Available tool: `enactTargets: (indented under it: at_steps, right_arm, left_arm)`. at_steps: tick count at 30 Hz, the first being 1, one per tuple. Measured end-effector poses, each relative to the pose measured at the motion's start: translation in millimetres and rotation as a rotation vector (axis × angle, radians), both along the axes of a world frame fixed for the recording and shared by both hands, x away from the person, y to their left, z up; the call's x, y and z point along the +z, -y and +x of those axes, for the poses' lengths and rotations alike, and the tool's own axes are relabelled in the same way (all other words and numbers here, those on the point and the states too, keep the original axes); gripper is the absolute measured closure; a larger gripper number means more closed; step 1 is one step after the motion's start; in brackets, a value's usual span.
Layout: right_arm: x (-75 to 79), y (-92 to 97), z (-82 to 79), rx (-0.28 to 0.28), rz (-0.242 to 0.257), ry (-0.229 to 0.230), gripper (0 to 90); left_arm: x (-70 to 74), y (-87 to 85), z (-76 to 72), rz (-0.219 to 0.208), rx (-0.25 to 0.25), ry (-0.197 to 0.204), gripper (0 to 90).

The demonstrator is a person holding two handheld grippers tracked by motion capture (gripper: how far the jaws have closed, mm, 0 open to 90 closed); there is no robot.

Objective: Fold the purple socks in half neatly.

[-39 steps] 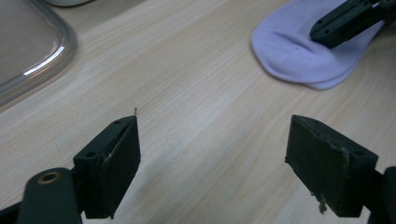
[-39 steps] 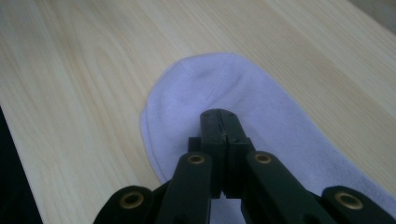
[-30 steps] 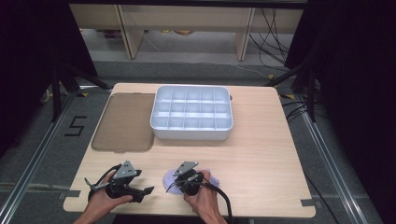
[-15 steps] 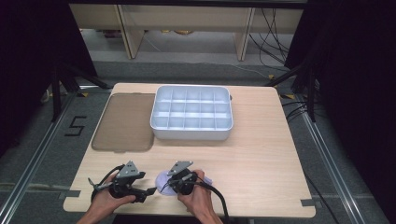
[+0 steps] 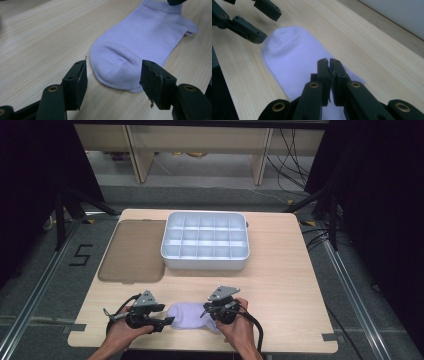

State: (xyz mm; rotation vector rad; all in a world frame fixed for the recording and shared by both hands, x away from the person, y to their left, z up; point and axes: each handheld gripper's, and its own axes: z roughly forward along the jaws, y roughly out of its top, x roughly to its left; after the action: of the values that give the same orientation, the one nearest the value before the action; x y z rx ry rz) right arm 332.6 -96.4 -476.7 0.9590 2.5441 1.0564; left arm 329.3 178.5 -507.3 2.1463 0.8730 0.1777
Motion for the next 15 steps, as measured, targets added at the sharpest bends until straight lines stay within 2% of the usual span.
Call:
enactTargets:
  at_steps: [1,2,3,5,6,7,8,9,10,11,12,13,14,15]
  right_arm:
    - [0.6,1.7,0.0,0.011,-0.017,-0.005,87.1]
    - [-0.7,2.1,1.4,0.035,-0.019,0.014,87.0]
    - [-0.2,1.6,-1.1,-0.004,-0.021,-0.012,86.8]
    - [0.1,2.2,-1.4,0.004,-0.019,-0.009,86.7]
    - [-1.2,1.9,-1.3,0.006,-0.01,0.014,86.6]
    - [0.3,3.3,-1.3,0.011,-0.021,-0.01,86.5]
    - [0.3,3.3,-1.3,0.011,-0.021,-0.01,86.5]
    - [-0.4,3.8,-1.0,0.019,-0.021,-0.001,86.2]
    - [0.0,3.9,-1.4,0.016,-0.025,-0.006,86.1]
    - [-0.5,3.7,-1.1,0.024,-0.021,-0.005,85.9]
    - [-1.3,3.5,-0.4,0.035,-0.025,0.003,85.7]
    - [-3.5,2.3,-0.6,0.027,-0.014,0.014,85.7]
    - [-2.1,3.0,-0.7,0.043,-0.028,-0.007,85.8]
    - [-3.3,2.6,0.0,0.055,-0.029,0.002,85.7]
  left_arm:
    - [-0.7,2.5,0.4,0.003,0.0,-0.003,38.2]
    - [-2.1,5.9,0.2,-0.003,0.011,-0.005,39.0]
    - [-1.5,6.5,0.6,0.027,-0.012,-0.009,39.4]
    - [-1.9,8.8,-0.2,0.037,-0.014,-0.012,40.3]
    - [-2.4,10.5,-0.5,0.052,-0.023,-0.007,40.4]
    - [-3.7,13.2,-1.3,0.066,-0.03,-0.014,40.5]
    - [-3.7,13.2,-1.3,0.066,-0.03,-0.014,41.7]
    - [-4.4,15.9,-2.8,0.076,-0.026,0.013,42.7]
    - [-3.5,14.9,-1.9,0.104,-0.044,0.029,44.2]
    - [-4.2,16.3,-4.1,0.089,-0.027,0.018,46.6]
    - [-3.1,14.8,-3.7,0.109,-0.052,0.028,49.3]
    - [-3.5,15.1,-4.0,0.1,-0.045,0.033,52.5]
    - [-4.0,14.9,-4.2,0.084,-0.049,0.032,56.7]
    - [-4.1,13.5,-4.4,0.083,-0.046,0.019,60.8]
